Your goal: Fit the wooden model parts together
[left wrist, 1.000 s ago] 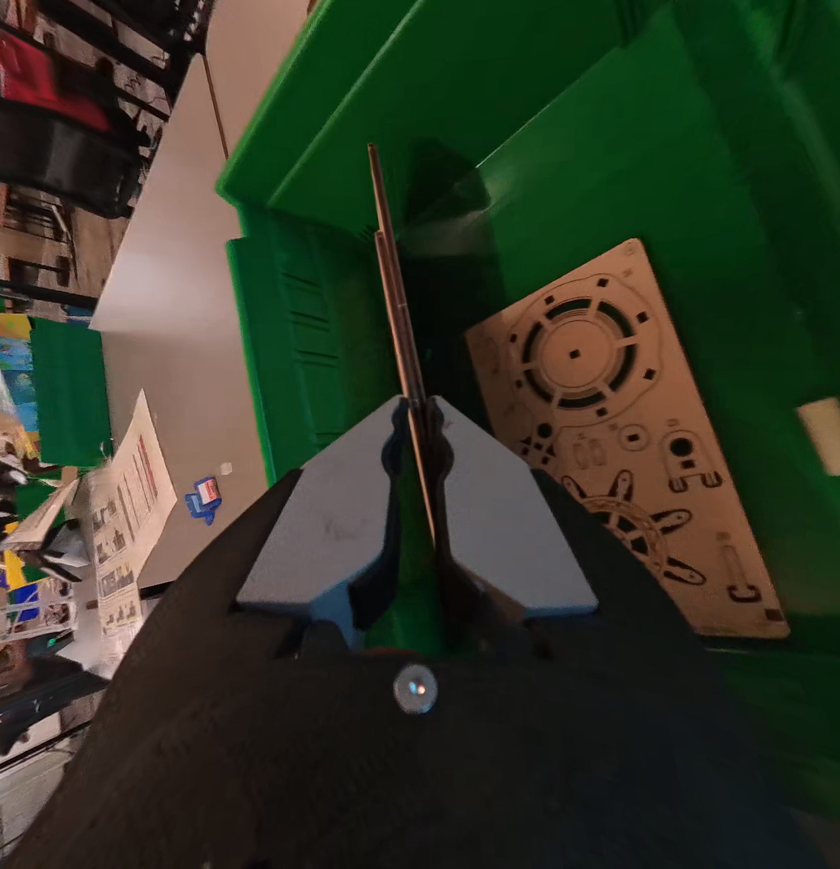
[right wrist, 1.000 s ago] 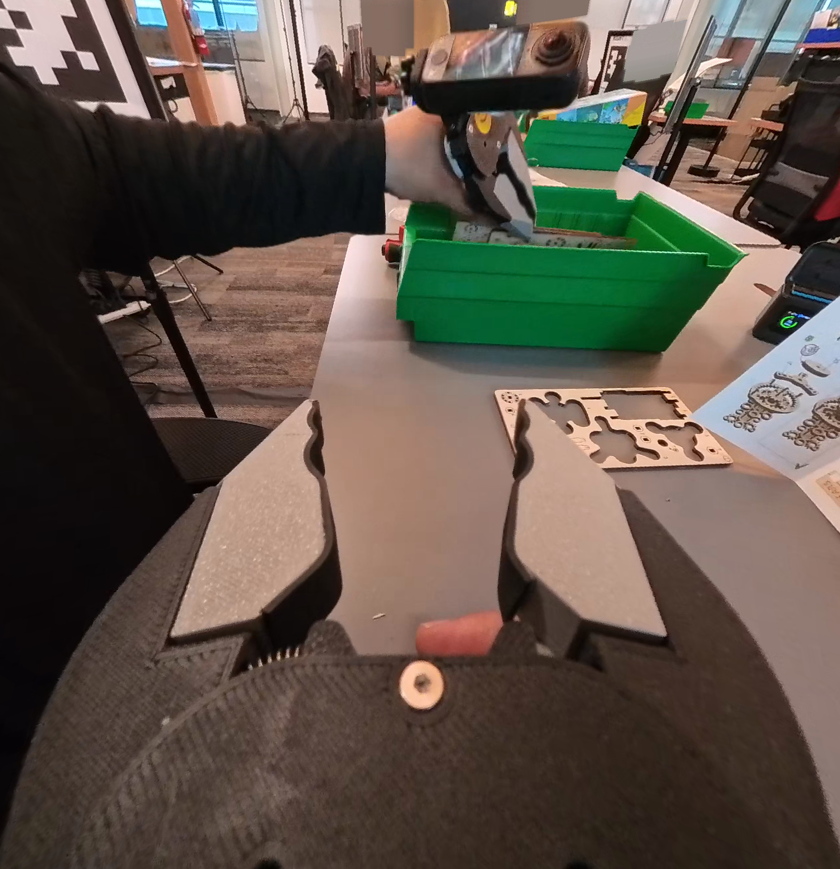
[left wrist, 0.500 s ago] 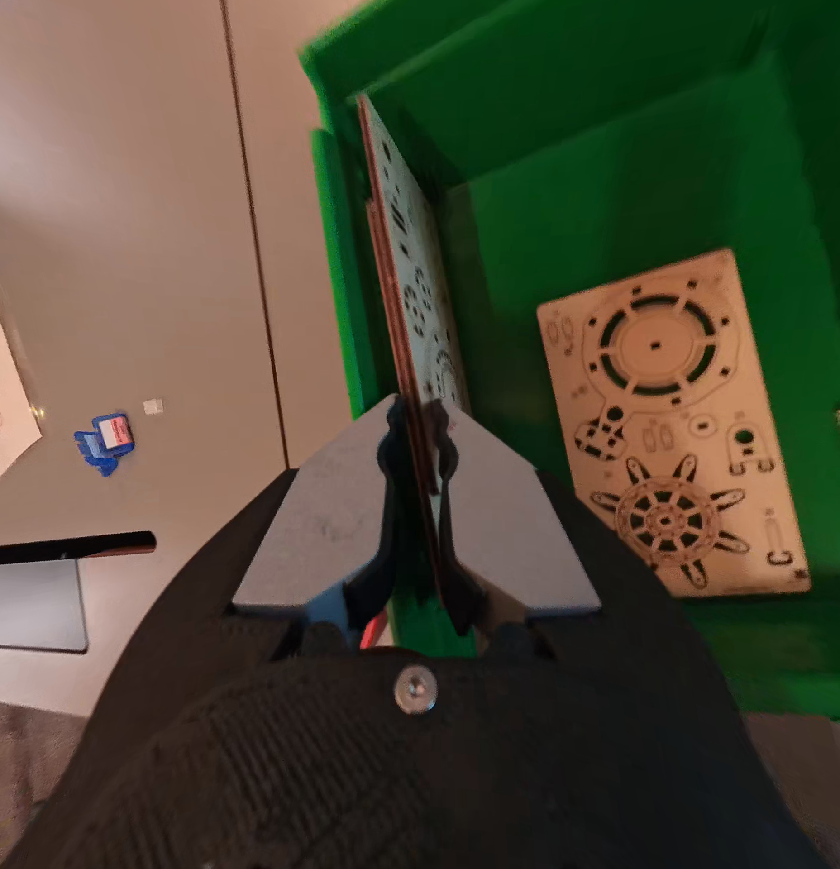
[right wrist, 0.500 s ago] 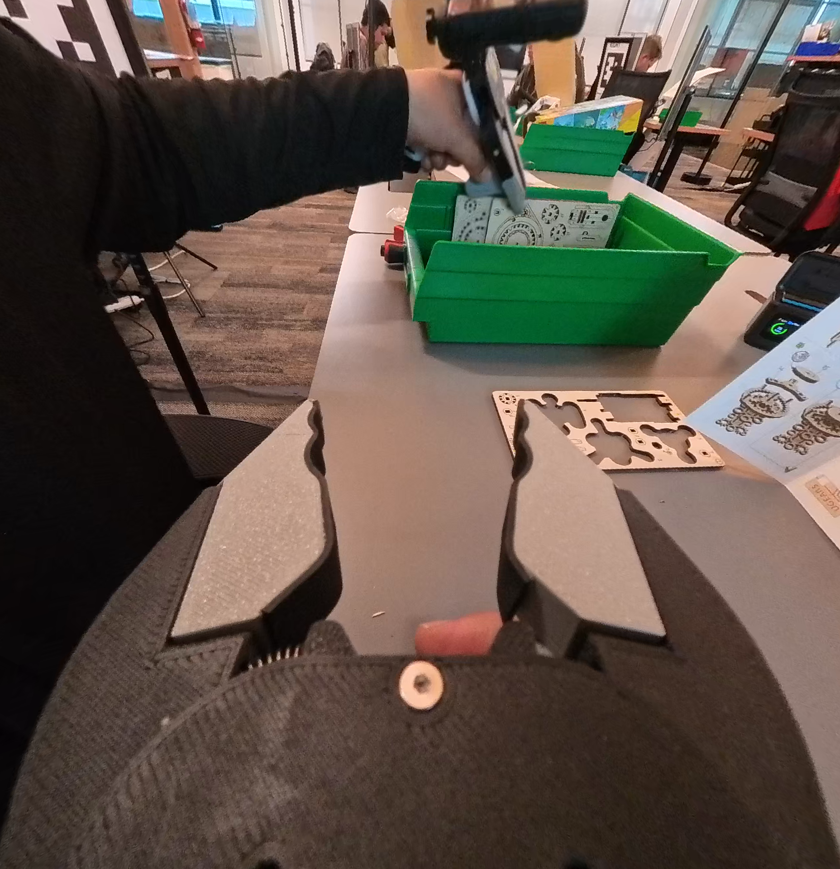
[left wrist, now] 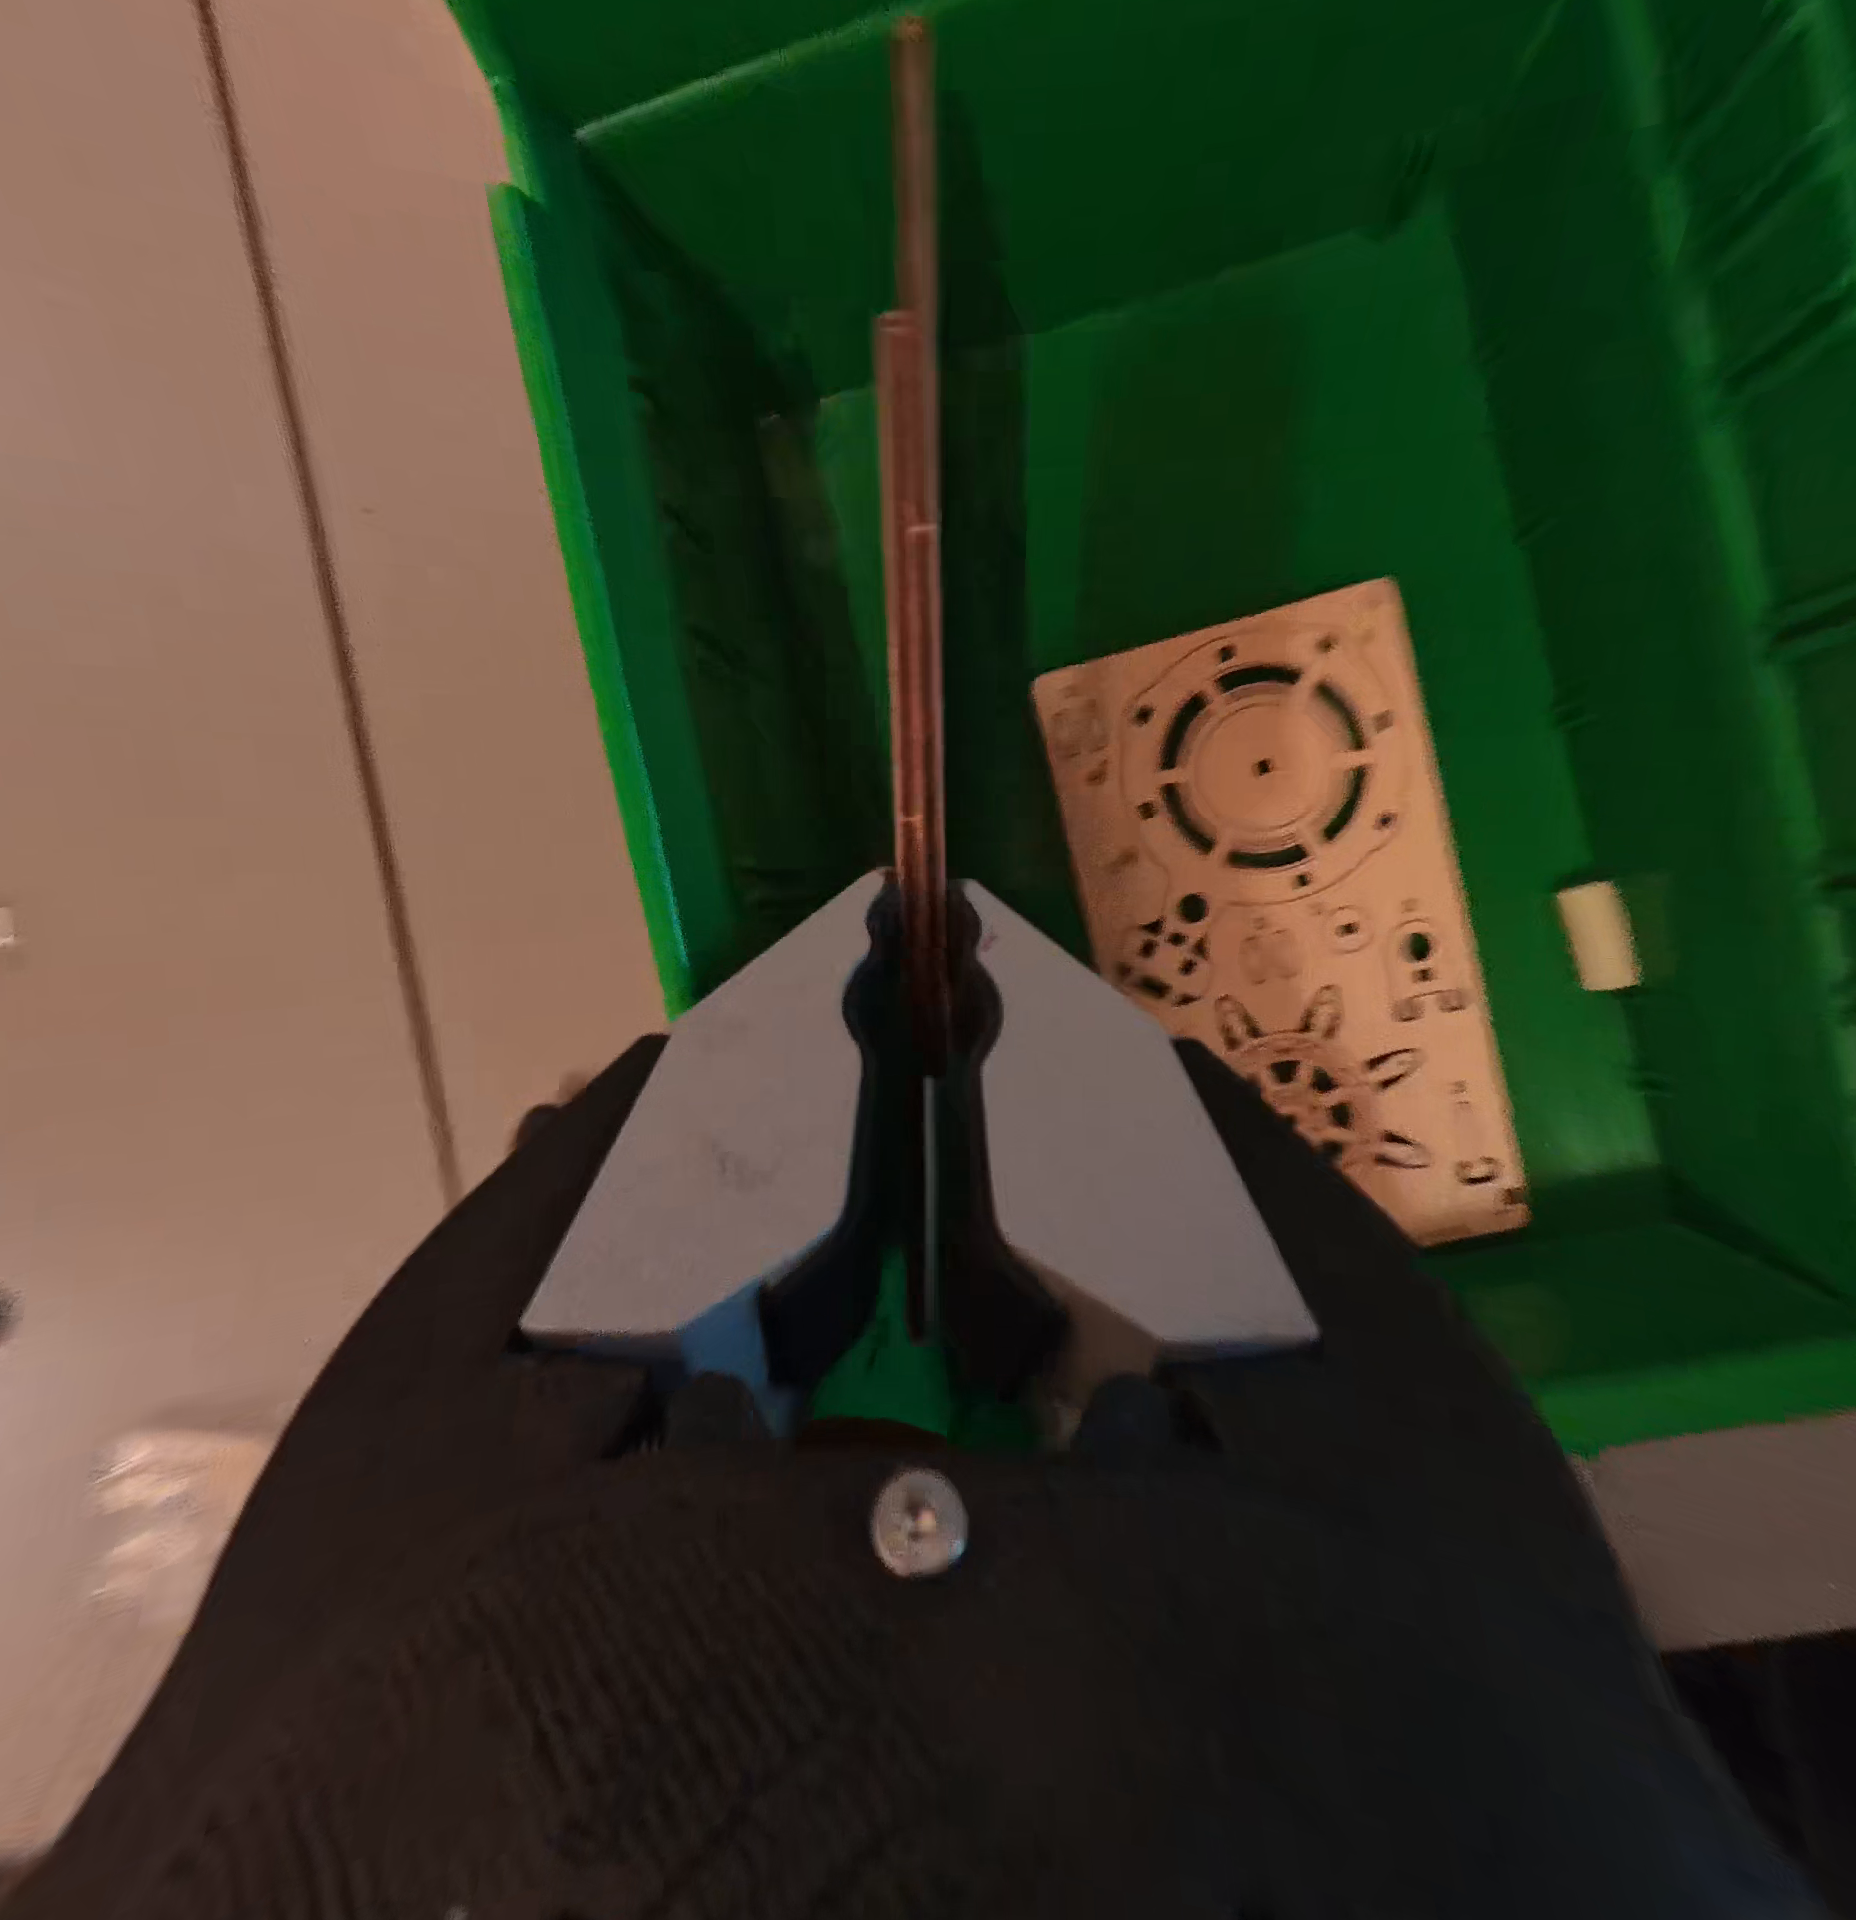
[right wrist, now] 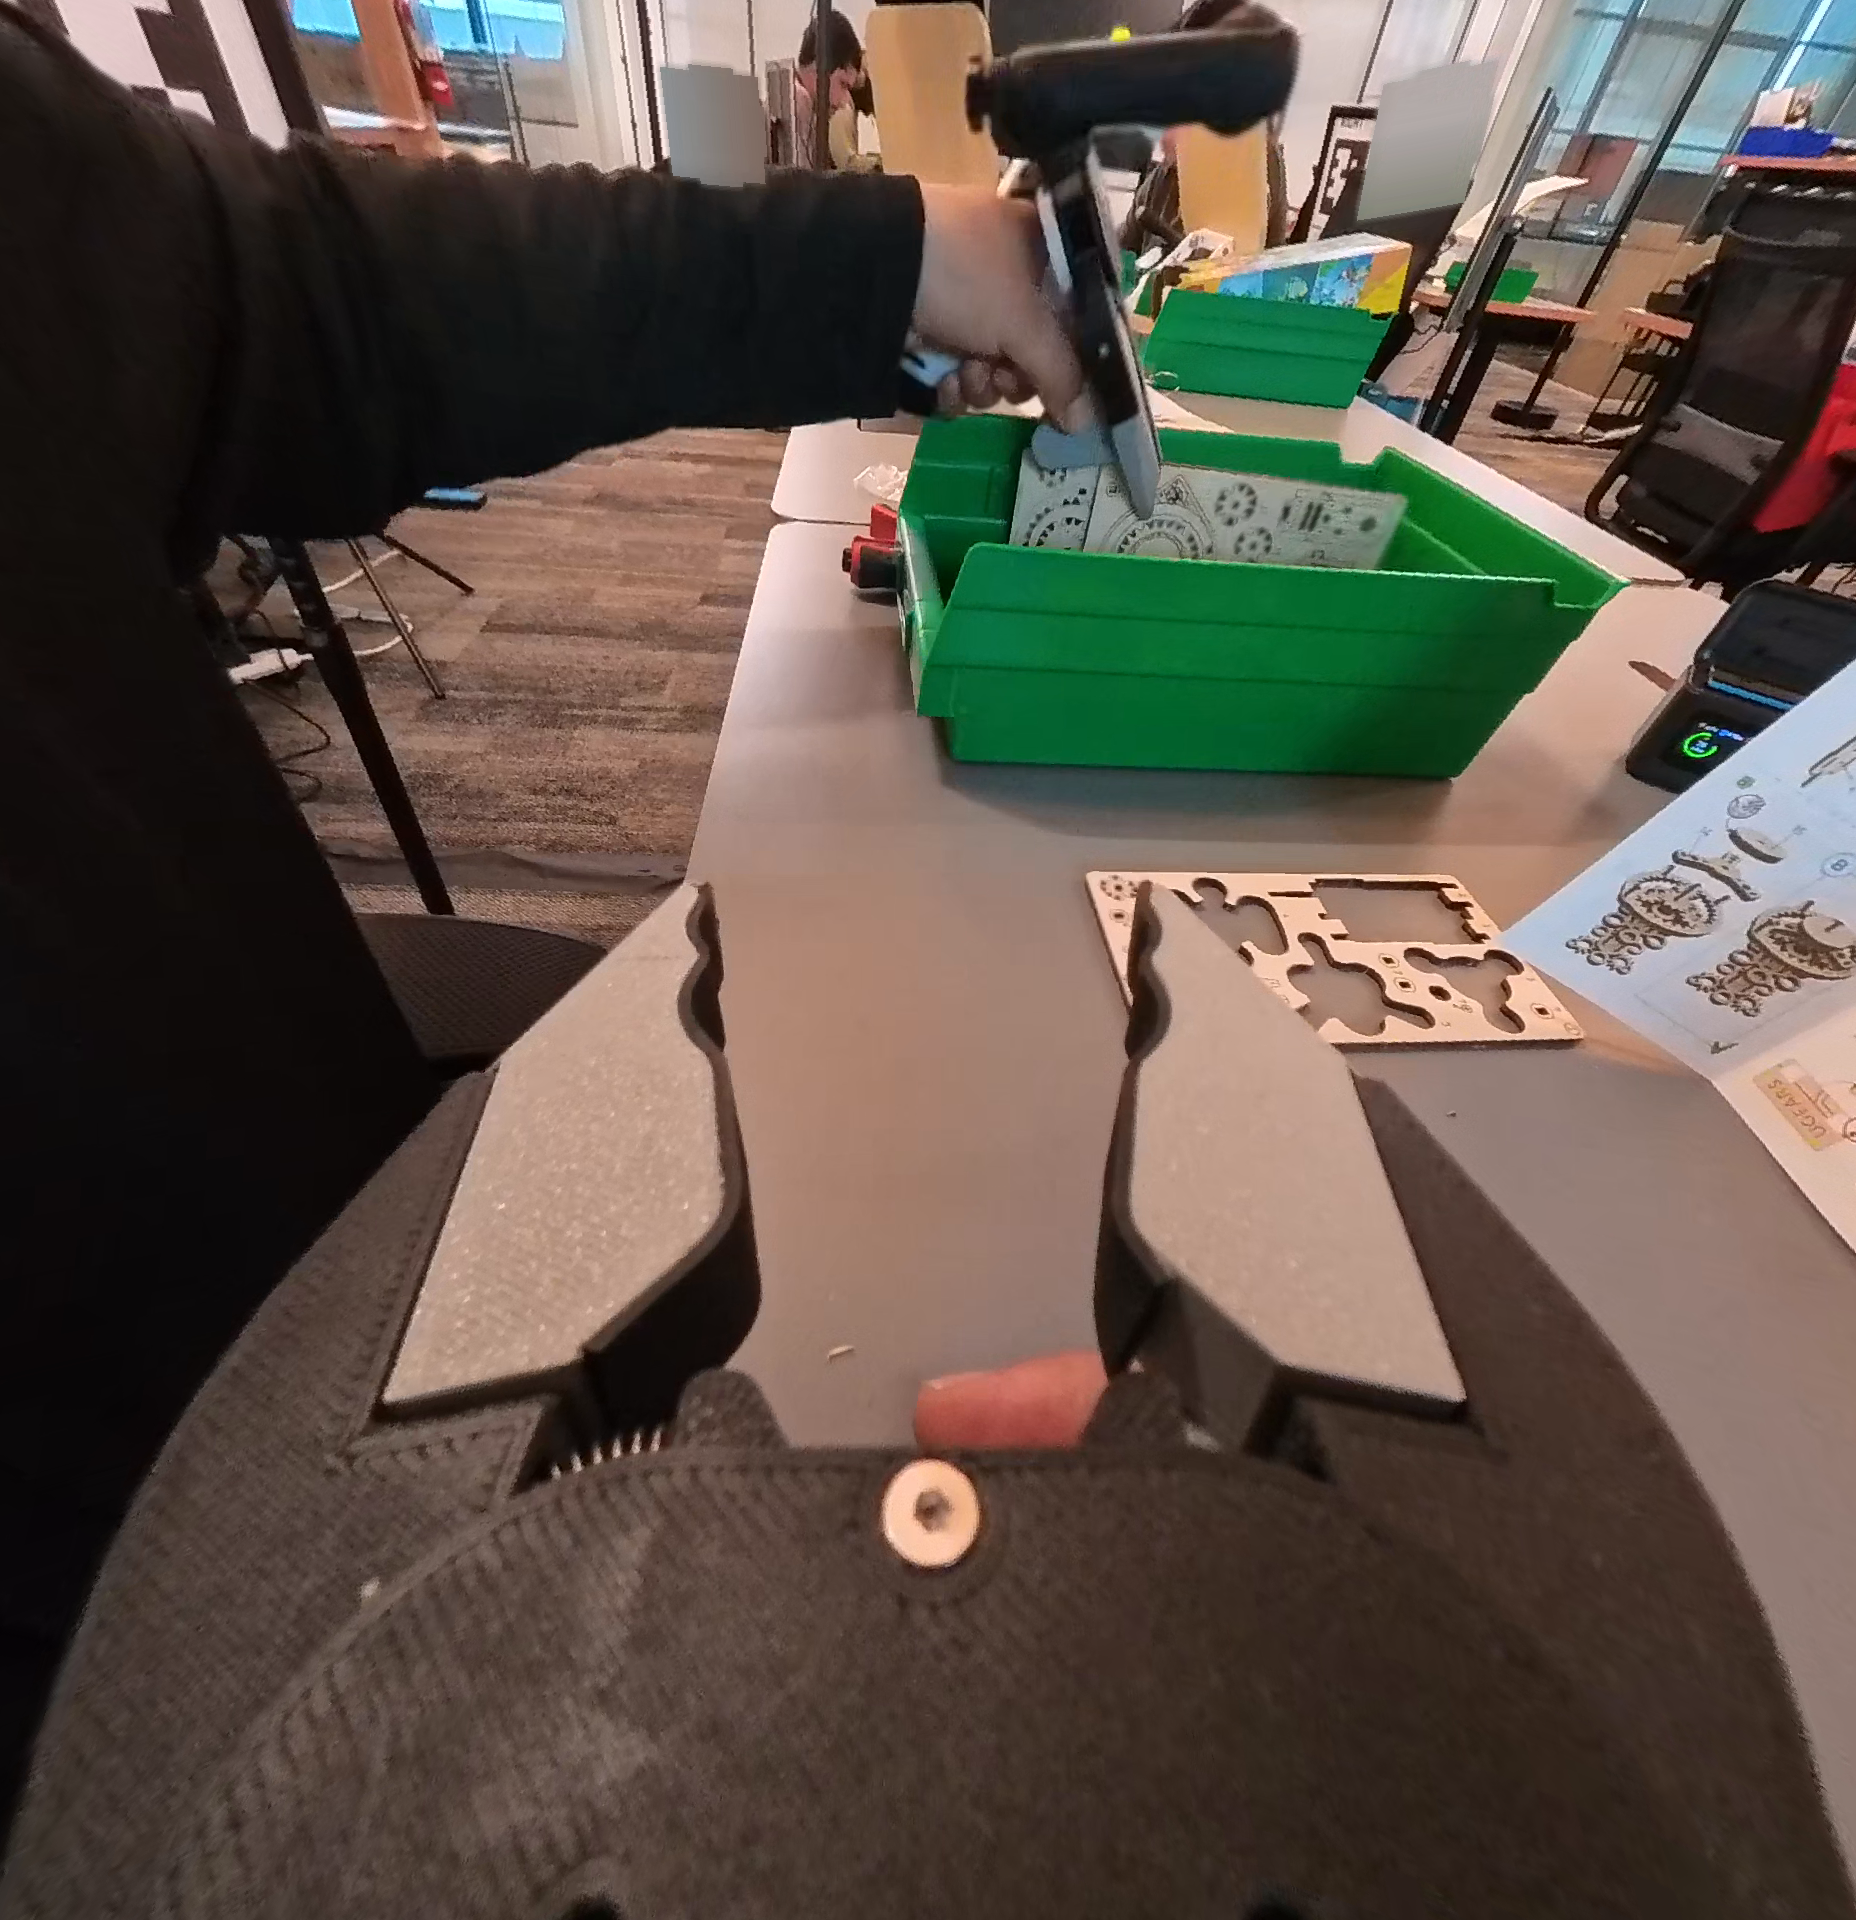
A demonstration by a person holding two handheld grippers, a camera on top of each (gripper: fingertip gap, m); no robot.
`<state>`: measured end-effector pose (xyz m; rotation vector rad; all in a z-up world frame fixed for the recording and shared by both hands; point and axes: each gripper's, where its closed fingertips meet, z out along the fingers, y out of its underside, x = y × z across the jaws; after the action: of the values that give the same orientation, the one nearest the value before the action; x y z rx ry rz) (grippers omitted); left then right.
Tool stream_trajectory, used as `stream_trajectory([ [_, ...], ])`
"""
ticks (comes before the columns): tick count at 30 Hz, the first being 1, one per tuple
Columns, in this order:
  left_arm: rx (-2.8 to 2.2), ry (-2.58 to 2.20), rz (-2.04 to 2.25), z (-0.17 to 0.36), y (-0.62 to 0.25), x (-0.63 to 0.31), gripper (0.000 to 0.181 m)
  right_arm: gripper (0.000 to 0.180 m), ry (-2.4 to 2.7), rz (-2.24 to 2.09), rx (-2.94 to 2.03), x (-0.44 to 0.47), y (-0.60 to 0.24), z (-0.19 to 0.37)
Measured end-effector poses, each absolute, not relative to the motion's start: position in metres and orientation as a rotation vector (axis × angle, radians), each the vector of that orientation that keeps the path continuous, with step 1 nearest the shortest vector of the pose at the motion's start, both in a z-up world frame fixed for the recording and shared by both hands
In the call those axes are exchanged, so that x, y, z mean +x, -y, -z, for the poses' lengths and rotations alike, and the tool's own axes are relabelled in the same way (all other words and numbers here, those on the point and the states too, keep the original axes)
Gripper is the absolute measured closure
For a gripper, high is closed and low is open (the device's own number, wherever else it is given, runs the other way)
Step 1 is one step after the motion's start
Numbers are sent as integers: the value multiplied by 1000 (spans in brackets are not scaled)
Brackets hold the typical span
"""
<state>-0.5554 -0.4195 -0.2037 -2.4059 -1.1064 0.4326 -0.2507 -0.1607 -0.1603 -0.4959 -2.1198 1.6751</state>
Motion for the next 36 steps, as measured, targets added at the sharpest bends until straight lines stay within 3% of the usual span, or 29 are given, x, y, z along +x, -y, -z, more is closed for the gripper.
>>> stream_trajectory([
  [7,-2111,1226,-186,186,416,-553,175,105,2129,-1675,-497,-248,160,163],
  [12,-2147,1283,-251,192,424,-554,174,105,2133,-1649,-477,-247,162,165],
  [13,-2137,1296,-305,190,427,-558,166,105,2133,-1646,-475,-247,162,165],
  [17,-2197,1270,-481,187,434,-561,174,105,2140,-1639,-477,-248,162,167],
  [20,-2240,1229,-616,178,430,-557,153,105,2143,-1638,-481,-248,162,168],
  [24,-2172,1170,-493,164,399,-539,146,105,2138,-1642,-477,-247,162,166],
  [28,-2158,1272,-56,197,375,-514,119,105,2131,-1647,-468,-245,162,164],
  [31,-2249,1435,22,234,392,-509,125,105,2127,-1647,-460,-244,162,163],
  [36,-2299,1471,91,240,397,-495,130,105,2125,-1649,-461,-242,160,162],
])
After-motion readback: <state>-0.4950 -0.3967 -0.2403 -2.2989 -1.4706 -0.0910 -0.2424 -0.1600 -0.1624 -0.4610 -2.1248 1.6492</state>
